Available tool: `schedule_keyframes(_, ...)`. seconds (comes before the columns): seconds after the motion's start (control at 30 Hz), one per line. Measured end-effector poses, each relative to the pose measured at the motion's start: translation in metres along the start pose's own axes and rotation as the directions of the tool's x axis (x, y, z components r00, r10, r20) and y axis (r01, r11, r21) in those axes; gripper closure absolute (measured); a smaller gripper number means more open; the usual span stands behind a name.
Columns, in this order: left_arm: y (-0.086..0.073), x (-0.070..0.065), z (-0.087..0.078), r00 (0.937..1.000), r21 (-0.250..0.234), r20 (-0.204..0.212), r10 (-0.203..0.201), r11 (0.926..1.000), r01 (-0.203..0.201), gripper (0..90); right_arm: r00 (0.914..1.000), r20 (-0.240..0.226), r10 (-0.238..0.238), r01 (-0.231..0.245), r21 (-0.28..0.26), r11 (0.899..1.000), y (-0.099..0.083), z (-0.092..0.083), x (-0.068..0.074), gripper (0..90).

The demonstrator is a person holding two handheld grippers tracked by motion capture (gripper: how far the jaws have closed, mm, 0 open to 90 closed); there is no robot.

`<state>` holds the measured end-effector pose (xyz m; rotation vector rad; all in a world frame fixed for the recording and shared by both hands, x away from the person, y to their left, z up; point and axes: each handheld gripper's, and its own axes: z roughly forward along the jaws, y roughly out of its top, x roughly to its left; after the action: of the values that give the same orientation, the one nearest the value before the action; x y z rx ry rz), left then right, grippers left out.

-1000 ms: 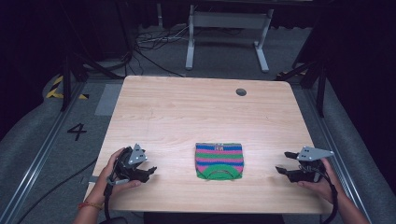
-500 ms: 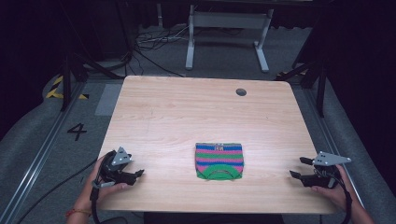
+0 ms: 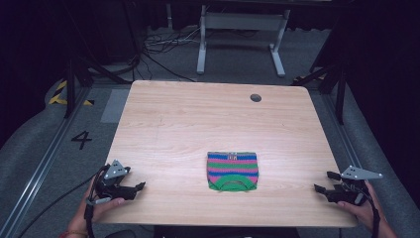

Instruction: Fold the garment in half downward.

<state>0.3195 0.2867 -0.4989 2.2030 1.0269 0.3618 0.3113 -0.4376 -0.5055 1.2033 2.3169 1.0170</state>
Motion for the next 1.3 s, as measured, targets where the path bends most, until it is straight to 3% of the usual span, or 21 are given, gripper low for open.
schedule_keyframes(0.2, 0.0005, 0.0008, 0.0003, 1.0000, 0.000, -0.005, 0.002, 1.0000, -0.002, 18.9, 1.0000, 0.006, 0.003, -0.003, 0.000, 1.000, 0.0011, 0.0017, -0.0003, 19.1)
schedule_keyframes(0.33, 0.0022, 0.0017, 0.0023, 0.9991, -0.007, -0.028, -0.030, 0.9995, 0.030, 21.4, 1.0000, 0.007, 0.002, -0.002, 0.002, 1.000, 0.0011, 0.0016, -0.0003, 19.1)
schedule_keyframes(0.4, 0.0032, 0.0010, 0.0035, 0.9973, 0.001, -0.050, -0.053, 0.9986, 0.053, 18.5, 0.9999, 0.010, 0.006, -0.006, -0.001, 1.000, 0.0009, 0.0017, 0.0000, 19.0)
schedule_keyframes(0.67, 0.0045, -0.0005, 0.0049, 0.9949, 0.005, -0.066, -0.076, 0.9971, 0.076, 15.3, 0.9998, 0.016, 0.013, -0.013, 0.002, 1.000, 0.0007, 0.0011, 0.0008, 19.1)
schedule_keyframes(1.3, 0.0061, -0.0009, 0.0067, 0.9931, 0.003, -0.080, -0.086, 0.9962, 0.087, 14.5, 0.9997, 0.018, 0.016, -0.016, 0.002, 1.000, 0.0007, 0.0010, 0.0009, 19.0)
